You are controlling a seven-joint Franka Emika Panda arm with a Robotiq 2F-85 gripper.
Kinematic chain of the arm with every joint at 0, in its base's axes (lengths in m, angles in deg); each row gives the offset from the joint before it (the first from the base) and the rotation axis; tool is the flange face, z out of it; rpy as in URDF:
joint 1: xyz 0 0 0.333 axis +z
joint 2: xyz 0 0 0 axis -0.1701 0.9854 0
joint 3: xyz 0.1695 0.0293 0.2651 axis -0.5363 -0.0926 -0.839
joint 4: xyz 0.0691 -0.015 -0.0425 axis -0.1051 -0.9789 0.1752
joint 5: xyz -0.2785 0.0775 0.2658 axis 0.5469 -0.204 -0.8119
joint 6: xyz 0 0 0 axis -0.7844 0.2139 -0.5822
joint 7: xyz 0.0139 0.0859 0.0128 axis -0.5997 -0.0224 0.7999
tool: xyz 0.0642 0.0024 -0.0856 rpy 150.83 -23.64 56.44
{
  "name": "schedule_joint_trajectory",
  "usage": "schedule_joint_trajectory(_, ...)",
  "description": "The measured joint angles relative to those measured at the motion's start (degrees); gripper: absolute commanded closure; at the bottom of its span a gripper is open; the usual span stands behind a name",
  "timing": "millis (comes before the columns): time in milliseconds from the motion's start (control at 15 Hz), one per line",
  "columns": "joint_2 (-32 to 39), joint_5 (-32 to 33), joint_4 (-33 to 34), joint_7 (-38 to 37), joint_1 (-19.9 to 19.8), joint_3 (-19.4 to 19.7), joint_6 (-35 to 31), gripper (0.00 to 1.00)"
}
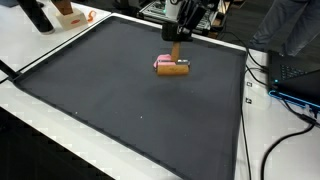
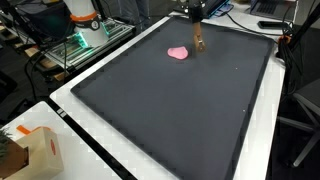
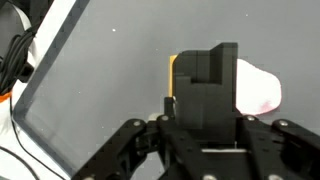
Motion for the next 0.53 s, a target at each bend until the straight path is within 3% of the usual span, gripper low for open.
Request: schedule_joint_trajectory(533, -9.5, -3.4, -0.4, 2.0, 2.3, -1.4, 11.1, 0.77)
